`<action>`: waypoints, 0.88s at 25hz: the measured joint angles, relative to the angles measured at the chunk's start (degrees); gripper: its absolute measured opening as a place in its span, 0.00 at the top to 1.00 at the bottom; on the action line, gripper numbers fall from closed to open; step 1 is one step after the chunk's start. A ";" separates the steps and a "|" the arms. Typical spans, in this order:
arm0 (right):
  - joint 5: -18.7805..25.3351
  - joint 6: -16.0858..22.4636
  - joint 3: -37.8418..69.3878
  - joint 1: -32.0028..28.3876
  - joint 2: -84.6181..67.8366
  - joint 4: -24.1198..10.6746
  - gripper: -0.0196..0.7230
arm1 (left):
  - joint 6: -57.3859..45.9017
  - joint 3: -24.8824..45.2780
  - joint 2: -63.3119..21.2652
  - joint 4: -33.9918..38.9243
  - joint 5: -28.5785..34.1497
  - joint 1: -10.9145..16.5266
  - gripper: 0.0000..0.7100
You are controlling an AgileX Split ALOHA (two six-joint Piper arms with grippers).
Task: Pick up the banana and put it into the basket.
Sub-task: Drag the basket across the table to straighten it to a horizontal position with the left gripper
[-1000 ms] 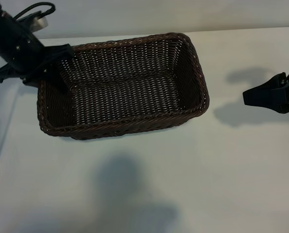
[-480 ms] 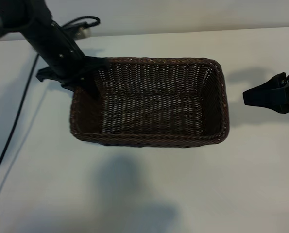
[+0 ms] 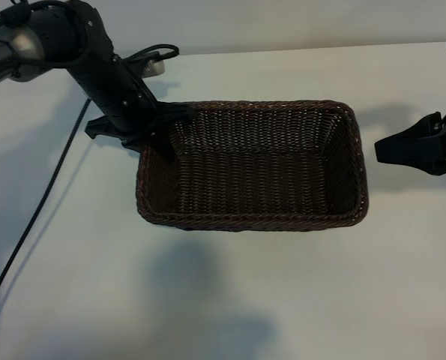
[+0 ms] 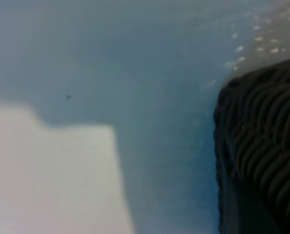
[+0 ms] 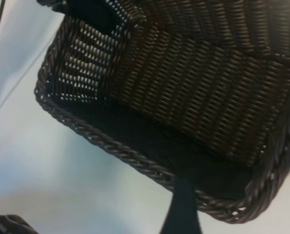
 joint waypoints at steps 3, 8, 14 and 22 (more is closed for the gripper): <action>0.00 0.00 0.00 0.00 0.00 0.00 0.17 | 0.00 -0.33 0.40 -0.17 -0.07 -0.76 0.76; 0.02 0.00 0.00 0.00 0.00 0.00 0.17 | 0.00 -0.44 0.63 -0.17 -0.55 -1.59 0.76; 0.22 0.00 0.00 0.00 0.00 0.00 0.17 | -0.70 -0.44 0.63 -0.24 -0.64 -1.76 0.76; 0.70 0.00 0.00 0.00 0.00 0.00 0.17 | -1.14 -0.44 1.16 -1.16 -0.59 -1.82 0.49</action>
